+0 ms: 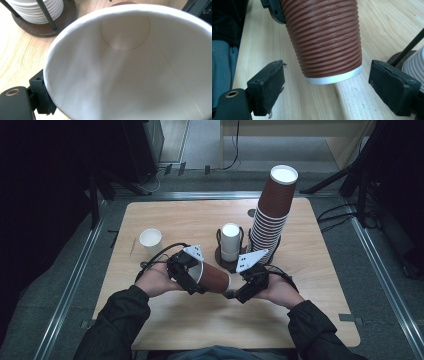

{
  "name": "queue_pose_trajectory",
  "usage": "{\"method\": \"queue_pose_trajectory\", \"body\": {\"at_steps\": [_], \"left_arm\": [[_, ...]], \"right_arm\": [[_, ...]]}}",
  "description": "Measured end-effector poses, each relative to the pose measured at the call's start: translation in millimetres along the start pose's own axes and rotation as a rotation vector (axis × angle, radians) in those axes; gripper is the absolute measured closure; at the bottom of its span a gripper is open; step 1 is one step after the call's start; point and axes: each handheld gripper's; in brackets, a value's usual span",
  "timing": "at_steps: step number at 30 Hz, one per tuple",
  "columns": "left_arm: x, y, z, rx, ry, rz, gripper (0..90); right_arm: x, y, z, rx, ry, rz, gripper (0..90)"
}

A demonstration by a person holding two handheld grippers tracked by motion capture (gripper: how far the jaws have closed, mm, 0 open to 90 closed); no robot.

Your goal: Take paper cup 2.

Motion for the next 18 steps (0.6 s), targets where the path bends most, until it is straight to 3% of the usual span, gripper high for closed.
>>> {"method": "queue_pose_trajectory", "body": {"at_steps": [18], "left_arm": [[-6.1, 7.6, 8.5, 0.071, 0.034, -0.015, 7.5]], "right_arm": [[-6.6, 20.2, -6.4, 0.003, -0.082, -0.054, 13.5]]}}
Point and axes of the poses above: each handheld gripper's, and its own axes: y roughly forward along the jaws, x roughly out of its underside, z roughly to its right, and after that the axes turned 6 degrees about -x, right-handed
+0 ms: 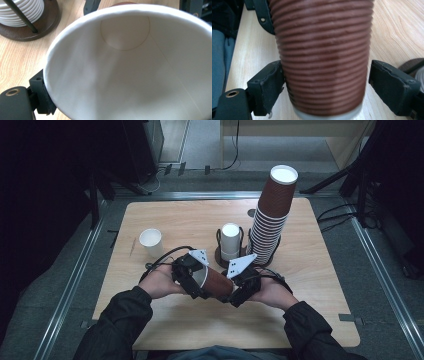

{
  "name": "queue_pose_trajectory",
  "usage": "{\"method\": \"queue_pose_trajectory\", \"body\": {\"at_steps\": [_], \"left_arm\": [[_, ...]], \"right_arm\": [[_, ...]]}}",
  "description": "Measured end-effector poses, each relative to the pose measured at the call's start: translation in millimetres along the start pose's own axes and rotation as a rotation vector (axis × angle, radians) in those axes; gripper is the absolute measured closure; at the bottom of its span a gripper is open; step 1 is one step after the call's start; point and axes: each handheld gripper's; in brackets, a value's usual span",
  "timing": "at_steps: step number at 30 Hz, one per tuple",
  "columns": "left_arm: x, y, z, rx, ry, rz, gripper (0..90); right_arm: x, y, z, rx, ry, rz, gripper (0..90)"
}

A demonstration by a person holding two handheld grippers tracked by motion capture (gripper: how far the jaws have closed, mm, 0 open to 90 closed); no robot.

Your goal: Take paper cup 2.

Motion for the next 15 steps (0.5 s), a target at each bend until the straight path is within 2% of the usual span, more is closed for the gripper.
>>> {"method": "queue_pose_trajectory", "body": {"at_steps": [9, 15], "left_arm": [[-2.7, 3.0, 3.2, 0.013, 0.008, -0.001, 7.4], [-3.1, 4.4, 5.0, 0.009, 0.026, 0.006, 6.7]], "right_arm": [[-4.3, 6.6, -3.3, -0.025, -0.017, -0.005, 14.6], [-4.4, 7.6, -4.6, -0.036, -0.024, -0.012, 19.9]]}}
Point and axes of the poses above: each handheld gripper's, and its own axes: y roughly forward along the jaws, x roughly out of its underside, z roughly to its right, and after that the axes turned 6 degrees about -x, right-handed
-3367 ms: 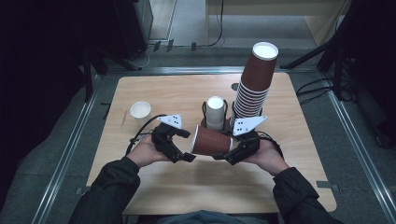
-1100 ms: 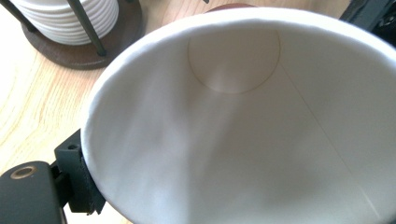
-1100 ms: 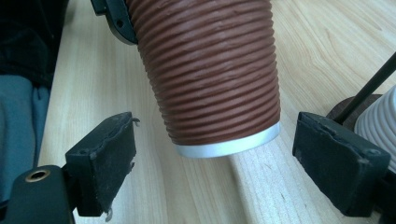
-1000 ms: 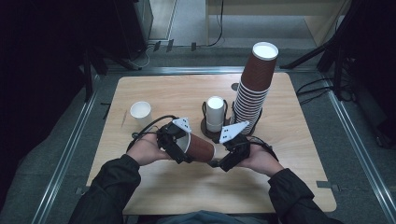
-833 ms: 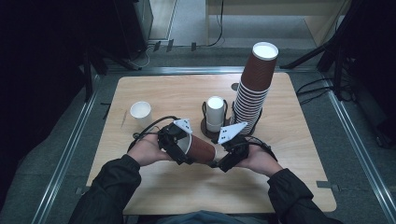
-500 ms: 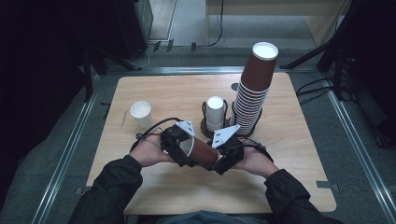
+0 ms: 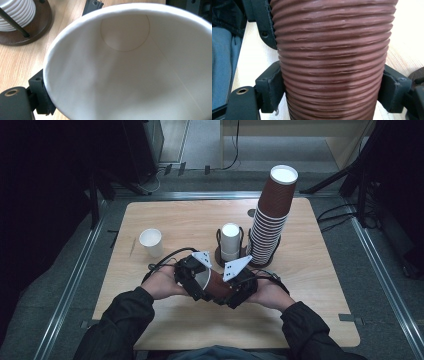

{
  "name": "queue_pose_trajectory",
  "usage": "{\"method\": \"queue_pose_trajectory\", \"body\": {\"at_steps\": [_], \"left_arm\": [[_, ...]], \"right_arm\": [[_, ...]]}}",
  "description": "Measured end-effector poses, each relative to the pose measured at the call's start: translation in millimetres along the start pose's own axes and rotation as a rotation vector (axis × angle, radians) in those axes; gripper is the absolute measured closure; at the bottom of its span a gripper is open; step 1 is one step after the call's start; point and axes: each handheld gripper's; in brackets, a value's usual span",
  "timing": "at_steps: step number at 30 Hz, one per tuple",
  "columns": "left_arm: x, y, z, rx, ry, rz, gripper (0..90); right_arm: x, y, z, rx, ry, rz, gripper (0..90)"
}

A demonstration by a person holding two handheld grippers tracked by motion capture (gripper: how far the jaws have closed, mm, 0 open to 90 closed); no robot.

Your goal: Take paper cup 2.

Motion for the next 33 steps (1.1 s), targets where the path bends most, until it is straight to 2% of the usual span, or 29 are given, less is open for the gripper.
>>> {"method": "queue_pose_trajectory", "body": {"at_steps": [2, 5, 7, 11, 15, 17, 22, 26, 33], "left_arm": [[0.2, -1.1, 1.1, -0.013, 0.013, 0.016, 5.7], [0.7, -1.5, 0.5, -0.016, -0.008, 0.025, 0.0], [1.3, -1.8, -0.2, -0.025, -0.015, 0.021, 0.0], [1.8, -6.2, 0.1, -0.047, -0.026, 0.064, 0.0], [4.1, -12.0, -1.8, -0.046, -0.047, 0.099, 0.0], [5.6, -15.1, -2.7, -0.068, -0.055, 0.124, 0.0], [9.6, -21.9, -6.6, -0.050, -0.100, 0.188, 0.0], [11.9, -25.4, -7.2, -0.031, -0.108, 0.216, 0.0], [13.7, -29.7, -7.6, 0.008, -0.127, 0.280, 0.0]], "right_arm": [[-0.2, -0.5, -0.3, 0.004, 0.001, 0.003, 20.0], [-0.8, -1.5, -0.4, 0.008, -0.005, 0.006, 20.0], [-0.2, -1.7, 0.0, 0.011, -0.008, 0.006, 20.0], [1.4, -4.5, 1.6, 0.018, 0.000, 0.011, 20.0], [3.5, -9.1, 3.8, 0.033, -0.003, 0.031, 20.0], [4.4, -11.9, 4.5, 0.037, 0.002, 0.041, 20.0], [6.4, -20.2, 7.0, 0.056, 0.018, 0.078, 20.0], [8.2, -27.7, 8.7, 0.062, 0.048, 0.112, 20.0], [10.9, -38.4, 10.9, 0.074, 0.058, 0.184, 20.0]]}}
Point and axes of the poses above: each handheld gripper's, and its own axes: y roughly forward along the jaws, x roughly out of its underside, z roughly to its right, and after that the axes turned 6 degrees about -x, right-handed
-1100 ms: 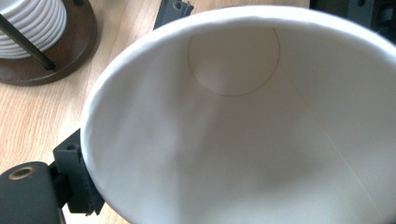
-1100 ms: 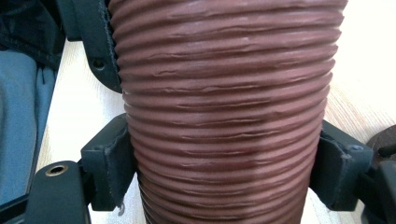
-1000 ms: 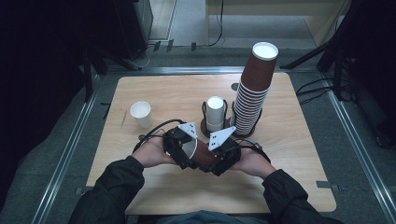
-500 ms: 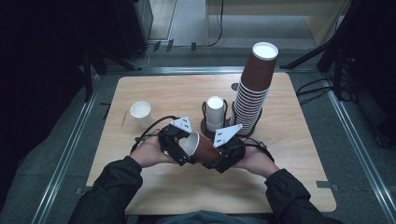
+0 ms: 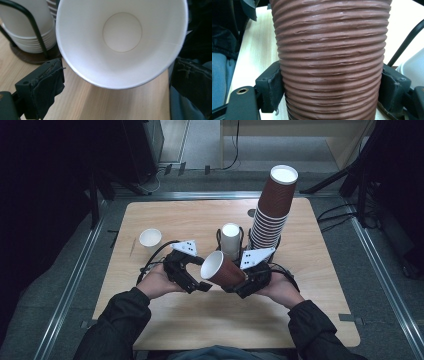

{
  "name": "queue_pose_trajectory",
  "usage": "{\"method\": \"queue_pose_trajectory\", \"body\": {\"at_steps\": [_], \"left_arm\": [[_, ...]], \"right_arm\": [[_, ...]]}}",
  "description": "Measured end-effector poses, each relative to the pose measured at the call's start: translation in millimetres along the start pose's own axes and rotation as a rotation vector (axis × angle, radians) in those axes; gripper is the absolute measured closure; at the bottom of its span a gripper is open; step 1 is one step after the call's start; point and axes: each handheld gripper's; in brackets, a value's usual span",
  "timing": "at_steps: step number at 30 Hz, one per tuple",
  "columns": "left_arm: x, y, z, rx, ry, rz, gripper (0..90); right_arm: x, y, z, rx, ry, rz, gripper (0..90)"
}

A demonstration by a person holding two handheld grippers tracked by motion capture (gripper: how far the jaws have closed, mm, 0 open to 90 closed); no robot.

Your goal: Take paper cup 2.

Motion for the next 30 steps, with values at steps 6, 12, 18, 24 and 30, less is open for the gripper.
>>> {"method": "queue_pose_trajectory", "body": {"at_steps": [6, 12, 18, 24, 30], "left_arm": [[-2.5, 0.9, 1.5, 0.025, -0.015, 0.049, 0.0], [-5.8, 5.4, 3.1, 0.043, -0.029, 0.088, 0.0], [-6.6, 8.2, 4.2, 0.041, -0.037, 0.105, 0.0], [-6.8, 6.6, 5.1, 0.029, -0.031, 0.140, 3.7], [-6.6, 5.4, 3.3, 0.030, -0.040, 0.137, 8.1]], "right_arm": [[0.1, -1.5, -1.5, -0.014, 0.003, 0.034, 20.0], [-2.1, 3.8, -2.6, -0.034, -0.012, 0.074, 20.0], [-4.0, 9.0, -5.7, -0.053, -0.003, 0.083, 20.0], [-5.6, 12.8, -7.4, -0.067, -0.002, 0.093, 20.1], [-5.5, 12.1, -6.7, -0.063, 0.002, 0.096, 20.5]]}}
Point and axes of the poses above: each handheld gripper's, and its own axes: y roughly forward along the jaws, x roughly out of its underside, z roughly to its right, and after that the axes turned 6 degrees about -x, right-handed
